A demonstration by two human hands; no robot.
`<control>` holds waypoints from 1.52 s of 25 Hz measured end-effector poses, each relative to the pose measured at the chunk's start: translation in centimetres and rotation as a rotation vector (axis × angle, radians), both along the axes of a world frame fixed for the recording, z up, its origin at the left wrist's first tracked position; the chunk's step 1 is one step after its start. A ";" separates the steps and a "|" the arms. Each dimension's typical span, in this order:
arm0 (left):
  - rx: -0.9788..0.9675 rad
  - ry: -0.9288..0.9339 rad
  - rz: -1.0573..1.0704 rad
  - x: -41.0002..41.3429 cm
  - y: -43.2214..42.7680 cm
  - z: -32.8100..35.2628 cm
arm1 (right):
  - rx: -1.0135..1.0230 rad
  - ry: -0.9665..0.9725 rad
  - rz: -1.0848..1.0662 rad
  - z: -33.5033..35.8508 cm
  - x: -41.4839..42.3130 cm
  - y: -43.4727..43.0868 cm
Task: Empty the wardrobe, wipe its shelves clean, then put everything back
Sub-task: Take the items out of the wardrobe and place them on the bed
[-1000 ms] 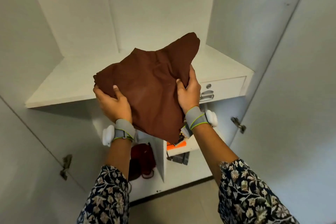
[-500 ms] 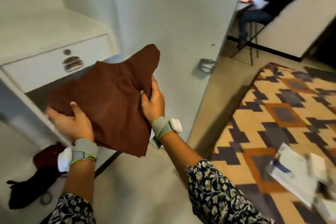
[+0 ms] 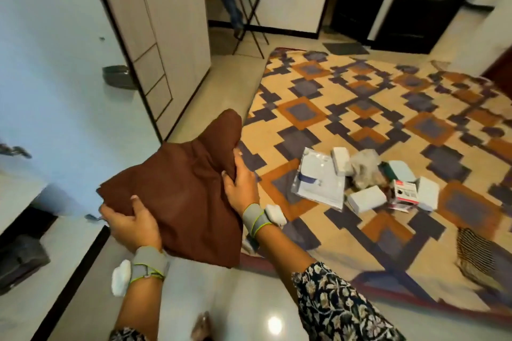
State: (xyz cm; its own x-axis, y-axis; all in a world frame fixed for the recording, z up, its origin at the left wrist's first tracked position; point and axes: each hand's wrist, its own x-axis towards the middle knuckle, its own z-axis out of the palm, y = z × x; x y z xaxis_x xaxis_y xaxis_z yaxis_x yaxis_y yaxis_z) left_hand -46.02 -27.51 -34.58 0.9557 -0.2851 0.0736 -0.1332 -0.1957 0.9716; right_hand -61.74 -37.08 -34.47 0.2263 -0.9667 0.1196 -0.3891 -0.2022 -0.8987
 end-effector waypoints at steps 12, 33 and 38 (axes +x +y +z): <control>0.159 0.148 -0.265 -9.4 -20.7 -8.2 | 0.188 0.046 -0.306 -8.4 -11.1 -15.5; 0.441 0.190 -0.622 -10.7 -46.5 -21.4 | 0.295 0.084 -0.509 -23.3 -14.3 -42.6; 0.781 0.330 -0.547 -10.2 -47.1 -27.0 | 0.526 0.118 -0.585 -29.1 -13.4 -43.9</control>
